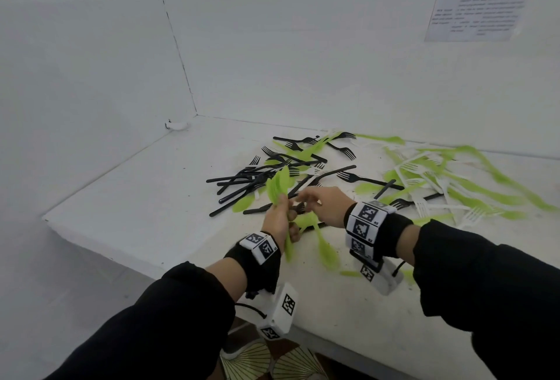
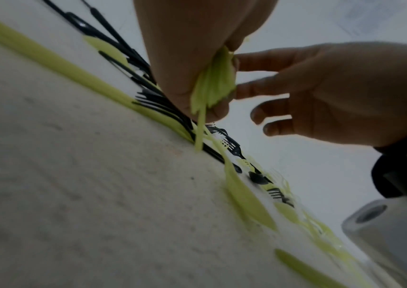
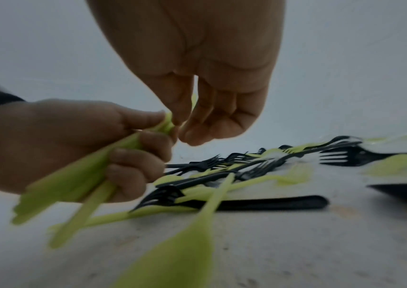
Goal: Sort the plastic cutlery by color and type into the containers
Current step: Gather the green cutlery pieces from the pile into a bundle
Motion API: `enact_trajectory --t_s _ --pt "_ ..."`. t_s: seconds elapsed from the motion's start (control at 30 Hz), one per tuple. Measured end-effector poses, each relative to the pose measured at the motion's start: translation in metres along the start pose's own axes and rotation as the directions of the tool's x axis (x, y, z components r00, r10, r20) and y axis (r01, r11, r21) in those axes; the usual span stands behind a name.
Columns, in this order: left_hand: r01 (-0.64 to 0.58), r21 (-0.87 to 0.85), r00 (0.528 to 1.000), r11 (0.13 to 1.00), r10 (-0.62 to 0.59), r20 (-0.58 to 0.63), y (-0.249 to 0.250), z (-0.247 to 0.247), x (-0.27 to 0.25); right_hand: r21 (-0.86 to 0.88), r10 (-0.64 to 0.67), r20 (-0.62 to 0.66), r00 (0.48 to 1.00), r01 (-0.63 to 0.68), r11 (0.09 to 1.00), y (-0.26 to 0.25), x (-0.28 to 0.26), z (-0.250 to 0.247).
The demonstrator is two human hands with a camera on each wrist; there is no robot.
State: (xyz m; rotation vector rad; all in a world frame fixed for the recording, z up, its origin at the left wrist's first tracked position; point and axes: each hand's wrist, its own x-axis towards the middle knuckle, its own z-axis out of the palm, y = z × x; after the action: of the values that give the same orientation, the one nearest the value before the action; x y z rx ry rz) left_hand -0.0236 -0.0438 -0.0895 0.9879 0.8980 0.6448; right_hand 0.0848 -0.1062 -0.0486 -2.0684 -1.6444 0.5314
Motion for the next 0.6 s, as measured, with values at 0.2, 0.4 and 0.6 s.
enact_trajectory --t_s 0.2,0.4,0.6 --pt "0.075 -0.108 0.997 0.991 -0.074 0.008 0.006 -0.016 -0.001 -0.514 0.05 0.441 0.896 0.207 0.832 0.016 -0.011 0.001" --pt "0.115 -0.115 0.993 0.987 -0.113 0.023 0.004 -0.014 -0.01 -0.532 -0.063 0.132 0.989 0.125 0.838 0.025 -0.004 -0.011" --pt "0.154 -0.14 0.986 0.978 -0.143 0.087 0.002 -0.006 -0.015 0.097 0.093 -0.24 0.966 -0.072 0.993 0.012 0.004 -0.031"
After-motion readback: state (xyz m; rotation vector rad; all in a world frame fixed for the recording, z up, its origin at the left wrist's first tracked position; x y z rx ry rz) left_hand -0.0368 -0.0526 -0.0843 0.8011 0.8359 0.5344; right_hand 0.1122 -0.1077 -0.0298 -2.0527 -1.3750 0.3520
